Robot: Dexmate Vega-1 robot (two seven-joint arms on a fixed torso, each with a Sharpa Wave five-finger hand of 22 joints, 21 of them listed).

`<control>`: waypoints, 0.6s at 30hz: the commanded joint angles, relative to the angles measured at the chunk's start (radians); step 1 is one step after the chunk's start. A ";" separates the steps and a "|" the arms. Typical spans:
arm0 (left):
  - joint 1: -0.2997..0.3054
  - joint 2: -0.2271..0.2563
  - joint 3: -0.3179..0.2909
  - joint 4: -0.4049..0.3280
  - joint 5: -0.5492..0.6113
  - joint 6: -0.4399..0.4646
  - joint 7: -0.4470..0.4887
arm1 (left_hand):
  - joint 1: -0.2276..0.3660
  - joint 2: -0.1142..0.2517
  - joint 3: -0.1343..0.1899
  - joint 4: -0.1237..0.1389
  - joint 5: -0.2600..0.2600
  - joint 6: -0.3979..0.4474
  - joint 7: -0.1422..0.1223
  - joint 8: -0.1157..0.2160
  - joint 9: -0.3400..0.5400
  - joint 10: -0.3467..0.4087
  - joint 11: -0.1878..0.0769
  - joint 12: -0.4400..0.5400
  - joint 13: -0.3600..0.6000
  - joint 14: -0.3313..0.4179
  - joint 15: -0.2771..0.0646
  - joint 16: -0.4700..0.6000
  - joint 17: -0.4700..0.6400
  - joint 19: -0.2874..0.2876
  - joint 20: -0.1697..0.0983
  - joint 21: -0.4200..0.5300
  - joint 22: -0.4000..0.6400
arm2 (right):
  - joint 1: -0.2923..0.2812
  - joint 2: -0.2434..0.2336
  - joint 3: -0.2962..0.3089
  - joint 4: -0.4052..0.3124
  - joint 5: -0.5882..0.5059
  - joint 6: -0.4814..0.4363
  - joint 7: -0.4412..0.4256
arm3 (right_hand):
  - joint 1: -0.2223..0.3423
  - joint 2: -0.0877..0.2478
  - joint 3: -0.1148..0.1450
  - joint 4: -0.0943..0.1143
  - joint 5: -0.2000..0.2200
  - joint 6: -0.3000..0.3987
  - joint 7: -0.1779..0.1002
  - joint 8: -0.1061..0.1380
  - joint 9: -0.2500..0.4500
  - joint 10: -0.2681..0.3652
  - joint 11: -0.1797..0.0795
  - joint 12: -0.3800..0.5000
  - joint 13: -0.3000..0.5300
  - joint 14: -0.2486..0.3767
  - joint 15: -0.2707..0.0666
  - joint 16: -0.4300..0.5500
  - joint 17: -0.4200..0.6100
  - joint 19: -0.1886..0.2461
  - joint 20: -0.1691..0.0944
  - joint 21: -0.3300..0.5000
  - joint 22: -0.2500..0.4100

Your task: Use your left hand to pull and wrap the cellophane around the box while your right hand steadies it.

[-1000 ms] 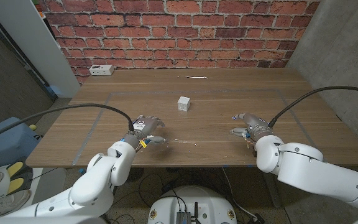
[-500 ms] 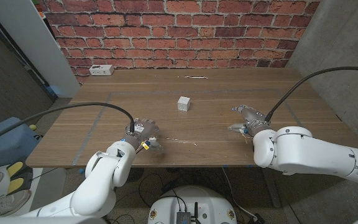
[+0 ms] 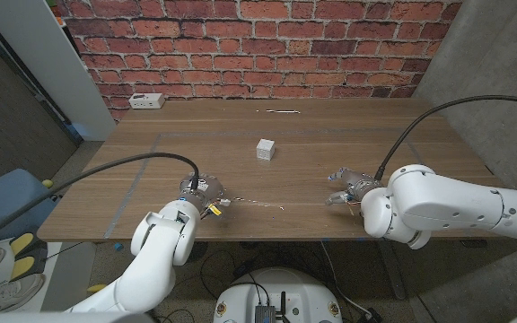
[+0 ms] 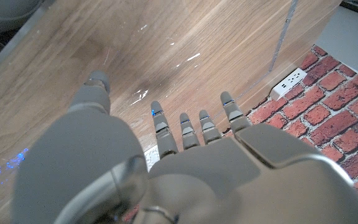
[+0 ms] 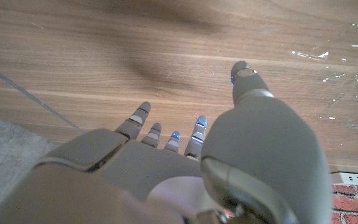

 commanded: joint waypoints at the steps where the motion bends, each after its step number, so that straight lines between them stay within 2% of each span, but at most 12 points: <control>1: 0.016 -0.167 -0.078 0.084 0.181 -0.156 -0.153 | 0.047 0.019 0.018 -0.004 -0.003 -0.023 -0.031 -0.005 0.005 -0.020 -0.006 0.002 -0.002 -0.008 -0.002 0.004 0.002 0.002 -0.006 -0.006 0.002 | 0.151 0.039 -0.103 0.059 0.210 -0.001 -0.017 | 0.029 0.018 -0.002 -0.001 -0.006 -0.028 -0.002 -0.004 0.004 -0.046 0.008 -0.004 0.003 -0.035 0.012 -0.006 0.003 -0.037 0.019 -0.006 0.001; 4: 0.007 -0.197 -0.091 0.098 0.191 -0.187 -0.199 | 0.075 0.029 0.023 -0.003 -0.011 -0.049 -0.037 -0.012 0.004 -0.041 0.001 -0.001 -0.004 -0.021 0.006 0.002 0.001 0.003 -0.009 -0.012 0.002 | 0.202 0.055 -0.143 0.083 0.247 -0.001 -0.017 | 0.048 0.035 0.002 -0.005 -0.011 -0.046 -0.002 -0.004 0.004 -0.074 0.008 -0.003 0.003 -0.056 0.020 -0.007 0.003 -0.063 0.025 -0.008 0.001; 7: -0.001 -0.220 -0.107 0.100 0.177 -0.214 -0.246 | 0.095 0.038 0.025 -0.001 -0.021 -0.071 -0.037 -0.015 0.003 -0.066 0.008 -0.005 -0.006 -0.038 0.018 -0.001 0.001 -0.001 -0.011 -0.019 0.002 | 0.234 0.078 -0.147 0.125 0.327 -0.001 -0.015 | 0.065 0.051 0.005 -0.007 -0.018 -0.063 -0.002 -0.003 0.005 -0.098 0.012 0.000 0.004 -0.085 0.031 -0.009 0.002 -0.098 0.032 -0.011 0.000; 9: 0.000 -0.227 -0.116 0.092 0.166 -0.227 -0.253 | 0.099 0.039 0.022 0.002 -0.027 -0.083 -0.037 -0.017 0.002 -0.075 0.014 -0.005 -0.007 -0.049 0.025 -0.003 0.001 -0.007 -0.010 -0.025 0.002 | 0.247 0.082 -0.153 0.132 0.334 -0.001 -0.001 | 0.070 0.059 0.003 -0.006 -0.024 -0.075 -0.002 -0.003 0.005 -0.113 0.011 0.001 0.004 -0.109 0.030 -0.011 0.003 -0.132 0.033 -0.016 0.000; 13: -0.008 -0.240 -0.116 0.091 0.180 -0.252 -0.279 | 0.099 0.034 0.015 0.007 -0.032 -0.096 -0.036 -0.018 0.002 -0.087 0.013 -0.005 -0.008 -0.063 0.037 -0.005 0.001 -0.014 -0.008 -0.032 0.002 | 0.237 0.077 -0.142 0.122 0.292 -0.001 0.021 | 0.064 0.059 -0.006 -0.001 -0.032 -0.090 -0.002 -0.003 0.005 -0.127 0.018 0.004 0.005 -0.127 0.035 -0.008 0.004 -0.155 0.030 -0.012 0.000; 15: -0.005 -0.242 -0.110 0.107 0.204 -0.255 -0.258 | 0.101 0.033 0.011 0.009 -0.035 -0.077 -0.035 -0.007 0.003 -0.083 0.007 -0.001 -0.008 -0.063 0.032 -0.002 0.001 -0.012 -0.013 -0.035 0.001 | 0.225 0.077 -0.133 0.123 0.289 -0.001 0.005 | 0.062 0.058 -0.010 0.001 -0.034 -0.094 -0.002 -0.003 0.006 -0.126 0.021 0.007 0.005 -0.125 0.031 -0.004 0.005 -0.155 0.029 -0.009 0.000; 18: 0.002 -0.243 -0.107 0.142 0.218 -0.248 -0.201 | 0.113 0.032 0.006 0.009 -0.041 -0.044 -0.036 0.008 0.005 -0.067 0.002 0.010 -0.010 -0.044 0.020 0.008 0.000 0.005 -0.019 -0.035 0.001 | 0.205 0.070 -0.118 0.110 0.240 -0.001 0.026 | 0.057 0.056 -0.016 0.004 -0.038 -0.098 -0.002 -0.001 0.006 -0.121 0.024 0.012 0.005 -0.117 0.029 0.002 0.005 -0.142 0.030 -0.001 0.000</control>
